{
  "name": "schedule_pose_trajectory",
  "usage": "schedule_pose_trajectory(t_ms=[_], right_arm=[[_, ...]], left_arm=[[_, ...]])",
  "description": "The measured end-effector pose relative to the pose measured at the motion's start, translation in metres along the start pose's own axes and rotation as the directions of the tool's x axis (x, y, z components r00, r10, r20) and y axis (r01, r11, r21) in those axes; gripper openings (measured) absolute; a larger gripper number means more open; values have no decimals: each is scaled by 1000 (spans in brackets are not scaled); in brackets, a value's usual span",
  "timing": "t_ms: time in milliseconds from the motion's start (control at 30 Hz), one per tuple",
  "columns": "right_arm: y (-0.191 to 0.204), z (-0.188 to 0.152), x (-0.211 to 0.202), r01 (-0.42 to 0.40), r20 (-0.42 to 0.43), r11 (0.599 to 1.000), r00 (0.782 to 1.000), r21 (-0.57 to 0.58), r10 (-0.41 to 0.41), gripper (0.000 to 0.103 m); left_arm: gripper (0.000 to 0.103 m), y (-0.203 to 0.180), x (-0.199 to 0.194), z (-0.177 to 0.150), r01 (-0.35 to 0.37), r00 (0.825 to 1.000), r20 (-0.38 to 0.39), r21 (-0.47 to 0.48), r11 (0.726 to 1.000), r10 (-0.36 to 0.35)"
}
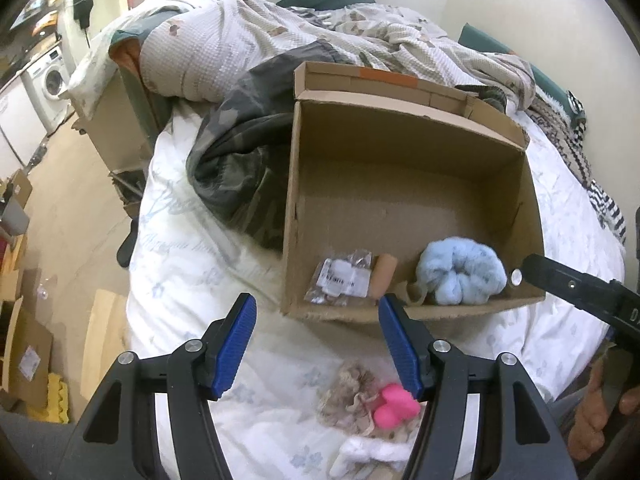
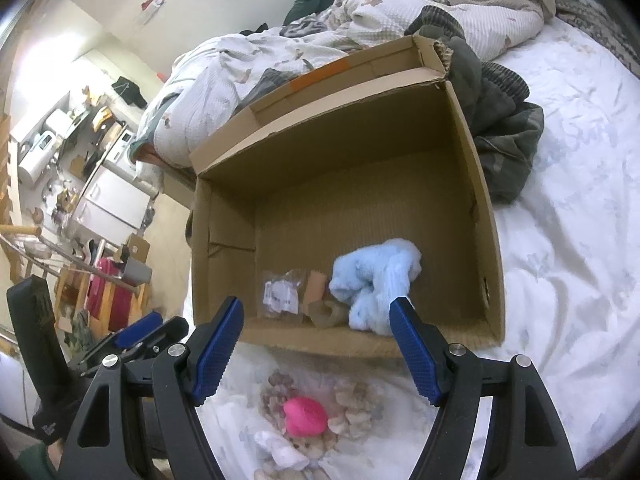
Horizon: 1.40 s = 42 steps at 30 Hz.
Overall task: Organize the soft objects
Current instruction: 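Grasp the white bow toy with the left tool and lift it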
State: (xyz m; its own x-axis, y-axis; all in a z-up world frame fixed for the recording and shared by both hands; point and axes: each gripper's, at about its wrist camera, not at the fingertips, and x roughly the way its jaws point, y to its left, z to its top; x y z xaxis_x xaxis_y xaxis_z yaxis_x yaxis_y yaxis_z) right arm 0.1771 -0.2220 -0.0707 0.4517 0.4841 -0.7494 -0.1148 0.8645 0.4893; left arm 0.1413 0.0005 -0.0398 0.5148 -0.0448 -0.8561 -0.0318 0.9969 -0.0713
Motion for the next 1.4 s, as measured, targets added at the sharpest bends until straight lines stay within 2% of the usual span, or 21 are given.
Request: schedule_pose_trajectory(t_ms=[167,367,433,567,633,767,833,933,967,1000,1067,1100,1333,1400], right_arm=[[-2,-16,-9,8,-19,1000,1000,-25,-9,80],[-18,-36,-14,33,-71,999,997,16,-31,80],[-22,-40,-14,26,-80,999,997,43,-22,80],[-23,-42,-6,61,-109,997,992,46,-56,80],[-23,-43,0,80,-126,996,989,44,-74,80],[-22,-46,10,106,-157,994,982,29,-101,80],[-21,-47,14,122,-174,992,978,16,-118,80],[-20,-50,18,132,-191,991,973,8,-128,80],[-21,-50,19,133,-194,991,972,6,-130,80],[-21,-50,20,135,-195,991,972,4,-132,80],[-21,-50,21,137,-198,991,971,1,-135,80],[-21,-50,21,137,-200,991,971,2,-134,80],[-22,-49,27,126,-224,992,967,16,-119,80],[-24,-49,30,114,-239,993,965,30,-104,80]], left_arm=[[61,8,-4,-13,-24,1000,-18,-12,1000,24],[61,26,-1,-31,3,998,-68,-117,993,-11],[61,24,3,-37,0,995,-97,-110,994,-10],[61,9,19,-52,20,981,-194,-49,999,-29],[61,1,28,-62,55,966,-251,-42,998,-64],[61,-20,49,-86,118,919,-375,-23,993,-118],[61,-32,58,-96,130,902,-417,16,991,-111],[59,-45,71,-106,134,886,-456,78,988,-85],[48,-47,73,-109,123,887,-456,92,988,-68],[42,-47,75,-110,116,886,-460,95,989,-60],[26,-45,80,-113,131,868,-491,69,989,-81],[25,-43,81,-114,133,862,-498,54,990,-89],[20,-34,63,-108,136,887,-448,21,991,-112],[20,-29,52,-101,145,901,-415,6,989,-130]])
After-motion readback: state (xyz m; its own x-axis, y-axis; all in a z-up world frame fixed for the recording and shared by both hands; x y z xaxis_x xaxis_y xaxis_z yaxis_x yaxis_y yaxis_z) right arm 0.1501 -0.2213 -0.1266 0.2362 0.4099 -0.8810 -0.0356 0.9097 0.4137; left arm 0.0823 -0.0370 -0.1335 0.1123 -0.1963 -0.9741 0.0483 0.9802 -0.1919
